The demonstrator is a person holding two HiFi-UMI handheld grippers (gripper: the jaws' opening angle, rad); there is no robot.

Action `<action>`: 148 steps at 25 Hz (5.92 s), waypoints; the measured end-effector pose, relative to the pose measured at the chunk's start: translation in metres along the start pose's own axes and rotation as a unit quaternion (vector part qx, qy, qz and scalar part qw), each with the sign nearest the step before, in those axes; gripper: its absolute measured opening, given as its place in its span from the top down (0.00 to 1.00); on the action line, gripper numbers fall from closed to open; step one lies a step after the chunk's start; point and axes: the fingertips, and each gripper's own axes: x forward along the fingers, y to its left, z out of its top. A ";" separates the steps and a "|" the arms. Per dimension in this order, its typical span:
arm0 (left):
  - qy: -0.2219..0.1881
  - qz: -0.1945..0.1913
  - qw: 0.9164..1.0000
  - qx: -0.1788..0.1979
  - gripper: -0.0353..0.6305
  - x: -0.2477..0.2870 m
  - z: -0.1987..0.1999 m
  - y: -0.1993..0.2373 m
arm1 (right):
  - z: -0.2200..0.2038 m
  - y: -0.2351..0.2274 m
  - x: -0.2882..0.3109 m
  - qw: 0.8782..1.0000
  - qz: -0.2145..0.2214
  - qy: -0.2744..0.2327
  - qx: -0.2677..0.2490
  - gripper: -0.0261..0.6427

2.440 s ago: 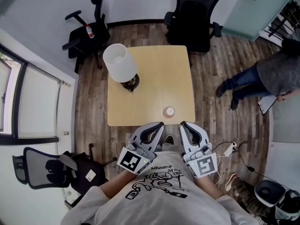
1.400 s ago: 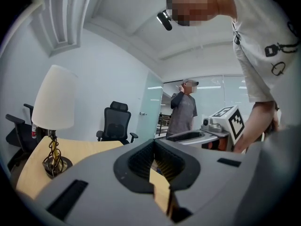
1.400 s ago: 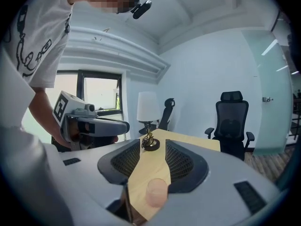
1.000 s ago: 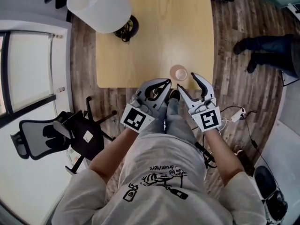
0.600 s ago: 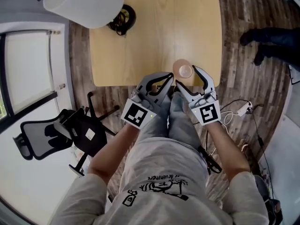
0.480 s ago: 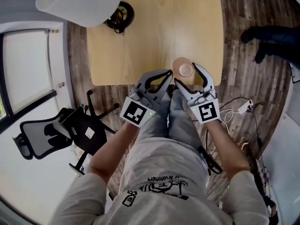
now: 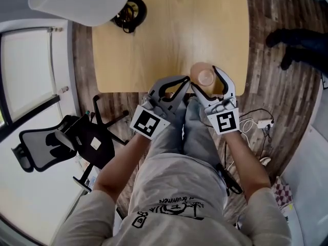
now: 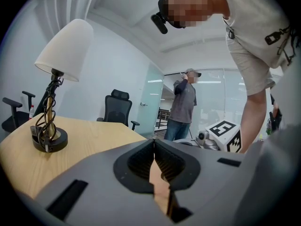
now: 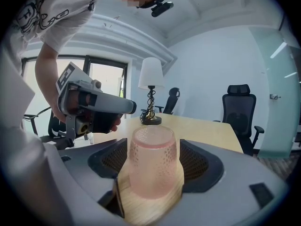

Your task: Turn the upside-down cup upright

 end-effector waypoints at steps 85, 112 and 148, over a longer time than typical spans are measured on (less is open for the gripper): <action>-0.049 -0.182 0.978 -0.085 0.71 -0.043 0.223 -0.122 | 0.246 -0.065 -0.152 0.664 0.024 -0.386 0.640 0.48; -0.034 -0.250 0.960 -0.123 0.91 -0.031 0.235 -0.136 | 0.263 -0.066 -0.160 0.676 0.055 -0.426 0.598 0.48; 0.013 -0.237 0.968 -0.083 0.92 -0.045 0.224 -0.105 | 0.252 -0.005 -0.111 0.894 -0.047 0.171 -0.411 0.46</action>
